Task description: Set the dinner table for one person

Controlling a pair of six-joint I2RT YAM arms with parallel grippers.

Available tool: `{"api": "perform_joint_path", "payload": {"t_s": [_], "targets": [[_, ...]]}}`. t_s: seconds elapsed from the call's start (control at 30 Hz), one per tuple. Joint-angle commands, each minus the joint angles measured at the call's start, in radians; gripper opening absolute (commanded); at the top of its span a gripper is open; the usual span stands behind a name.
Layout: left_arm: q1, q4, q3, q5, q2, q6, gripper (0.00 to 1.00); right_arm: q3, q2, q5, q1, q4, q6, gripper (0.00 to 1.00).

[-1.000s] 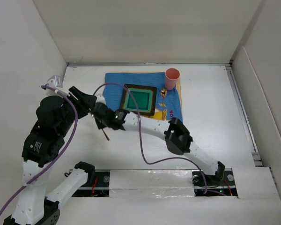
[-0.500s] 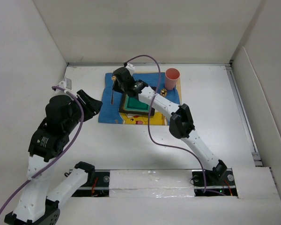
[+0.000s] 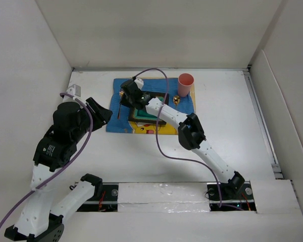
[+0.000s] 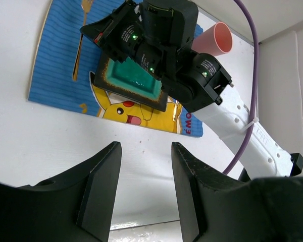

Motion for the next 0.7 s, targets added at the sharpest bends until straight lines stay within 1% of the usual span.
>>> {"api": "perform_joint_path", "payload": {"t_s": [0.0, 0.3, 0.37, 0.47, 0.57, 0.6, 0.67], "targets": [[-0.004, 0.022, -0.007, -0.005, 0.000, 0.000, 0.41, 0.005, 0.017, -0.004, 0.017, 0.064, 0.021, 0.00], [-0.004, 0.013, -0.015, -0.021, -0.010, 0.000, 0.41, -0.007, 0.037, -0.014, 0.017, 0.067, 0.008, 0.00], [-0.004, 0.011, -0.016, -0.025, -0.012, 0.000, 0.41, -0.017, 0.039, -0.017, 0.017, 0.067, 0.010, 0.01], [-0.004, 0.011, -0.024, -0.028, -0.016, 0.001, 0.41, -0.047, 0.028, -0.021, 0.026, 0.075, 0.007, 0.07], [-0.004, 0.011, -0.027, -0.036, -0.016, -0.002, 0.41, -0.084, 0.014, -0.021, 0.026, 0.093, 0.007, 0.14], [-0.004, 0.011, -0.027, -0.038, -0.018, -0.003, 0.41, -0.089, 0.009, -0.023, 0.026, 0.095, 0.007, 0.18], [-0.004, 0.011, -0.025, -0.041, -0.023, -0.005, 0.41, -0.089, 0.006, -0.023, 0.026, 0.095, 0.005, 0.22]]}}
